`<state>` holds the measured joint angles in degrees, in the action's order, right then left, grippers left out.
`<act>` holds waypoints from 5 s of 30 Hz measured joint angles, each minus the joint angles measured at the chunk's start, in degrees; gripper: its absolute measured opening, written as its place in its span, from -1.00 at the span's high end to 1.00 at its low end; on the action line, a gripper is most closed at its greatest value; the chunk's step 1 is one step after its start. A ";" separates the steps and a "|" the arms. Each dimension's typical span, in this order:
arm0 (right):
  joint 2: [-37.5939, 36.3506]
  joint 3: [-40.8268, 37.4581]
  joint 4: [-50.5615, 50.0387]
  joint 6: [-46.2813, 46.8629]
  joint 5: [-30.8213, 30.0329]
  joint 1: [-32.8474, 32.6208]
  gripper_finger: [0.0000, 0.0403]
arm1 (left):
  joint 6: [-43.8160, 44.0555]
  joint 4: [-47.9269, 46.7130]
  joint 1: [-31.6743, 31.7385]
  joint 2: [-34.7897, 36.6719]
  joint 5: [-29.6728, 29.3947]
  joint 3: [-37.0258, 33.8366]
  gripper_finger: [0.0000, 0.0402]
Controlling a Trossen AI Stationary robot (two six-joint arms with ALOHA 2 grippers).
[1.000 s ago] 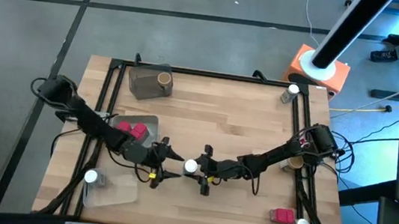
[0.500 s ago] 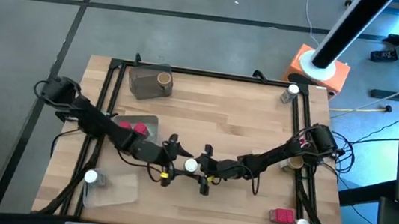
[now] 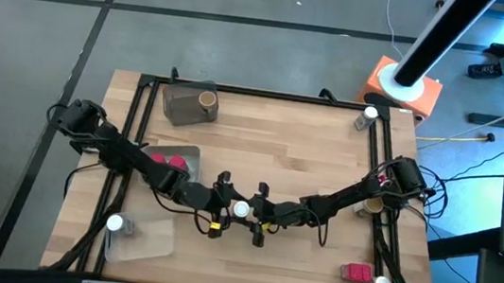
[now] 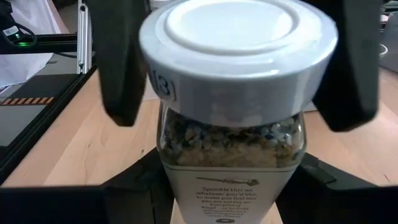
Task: Sort spices by type
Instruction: Put the top middle white seasoning bottle into the transparent bin, then put the top white seasoning can into the bottom left transparent bin
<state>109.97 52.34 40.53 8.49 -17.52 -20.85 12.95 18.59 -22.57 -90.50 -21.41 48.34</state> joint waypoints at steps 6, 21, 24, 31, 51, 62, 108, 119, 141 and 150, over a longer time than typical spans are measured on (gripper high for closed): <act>0.00 0.00 -0.16 -0.01 0.03 0.01 0.00 | -0.65 -0.43 0.22 0.00 0.09 0.00 0.05; -0.66 0.07 -0.61 -0.56 0.69 -0.12 -0.90 | 0.45 -5.58 -2.56 5.23 -1.14 0.00 0.05; -1.18 0.07 -1.47 -1.59 1.88 -0.17 -0.94 | 2.67 -12.31 -5.01 9.48 -4.64 0.01 0.05; -1.18 0.07 -2.14 -1.31 2.14 -0.14 -0.84 | 13.96 -28.70 -12.92 19.36 -13.69 0.00 0.05; -1.18 0.04 -0.09 3.24 -0.55 0.11 -0.83 | 52.52 -58.42 -41.38 25.85 -29.17 -0.98 0.05; -1.18 0.02 0.02 5.20 -1.35 2.09 -0.83 | 66.21 -56.57 -49.62 20.31 -39.71 -9.02 0.05; -1.18 0.01 -1.98 -0.06 -0.23 2.13 -0.83 | 46.31 -51.25 -34.70 27.04 -46.42 -10.43 -0.19; -14.72 -0.02 -24.71 -9.97 -6.49 8.62 -0.83 | 14.83 -37.79 -12.71 27.06 -23.69 -10.43 -0.19; -34.88 0.03 -62.47 -12.19 -25.43 40.54 -0.83 | -18.16 -32.80 13.61 27.06 -8.34 -10.43 -0.19; -33.86 11.36 -80.48 -11.16 -17.34 56.65 -0.83 | -23.32 -32.33 21.13 27.06 -5.11 -10.43 -0.19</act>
<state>76.12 63.70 -39.95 -2.67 -34.86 35.80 -10.37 -13.74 -1.43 -63.44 -26.52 37.91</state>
